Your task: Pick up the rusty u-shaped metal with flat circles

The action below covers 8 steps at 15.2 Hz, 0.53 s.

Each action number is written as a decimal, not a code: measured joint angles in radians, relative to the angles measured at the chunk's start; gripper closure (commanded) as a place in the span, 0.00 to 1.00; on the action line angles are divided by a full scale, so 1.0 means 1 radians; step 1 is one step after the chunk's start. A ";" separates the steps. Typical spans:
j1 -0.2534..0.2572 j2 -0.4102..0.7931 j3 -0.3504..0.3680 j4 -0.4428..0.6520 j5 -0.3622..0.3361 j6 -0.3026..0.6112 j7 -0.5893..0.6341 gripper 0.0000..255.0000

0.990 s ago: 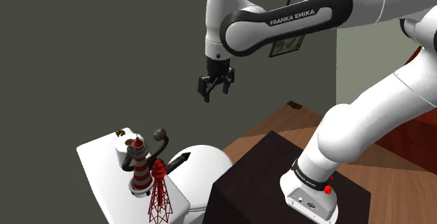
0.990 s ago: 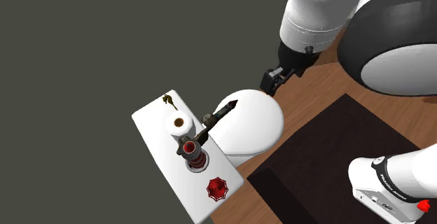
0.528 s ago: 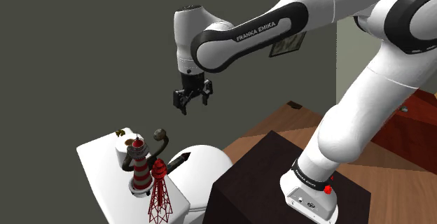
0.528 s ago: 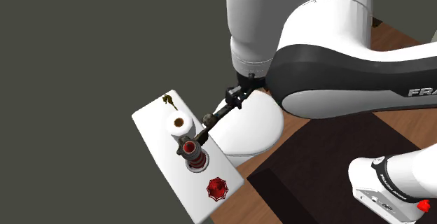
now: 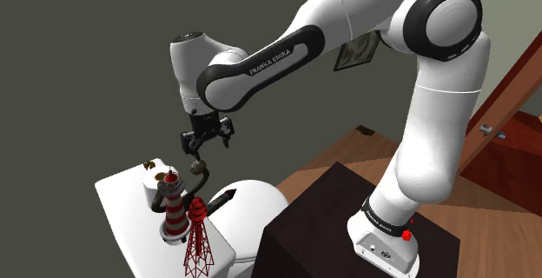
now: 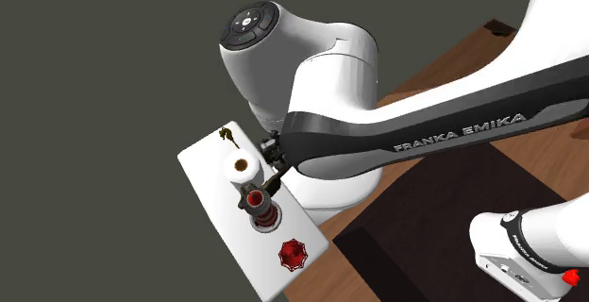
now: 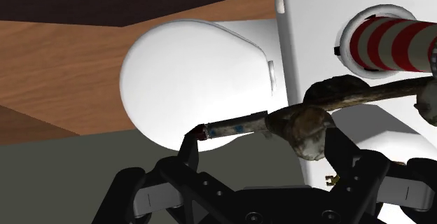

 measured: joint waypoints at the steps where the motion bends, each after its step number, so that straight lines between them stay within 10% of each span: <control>1: 0.016 0.045 -0.003 0.038 -0.019 -0.004 0.025 0.00; 8: 0.068 0.199 -0.026 0.153 -0.081 0.005 0.093 0.00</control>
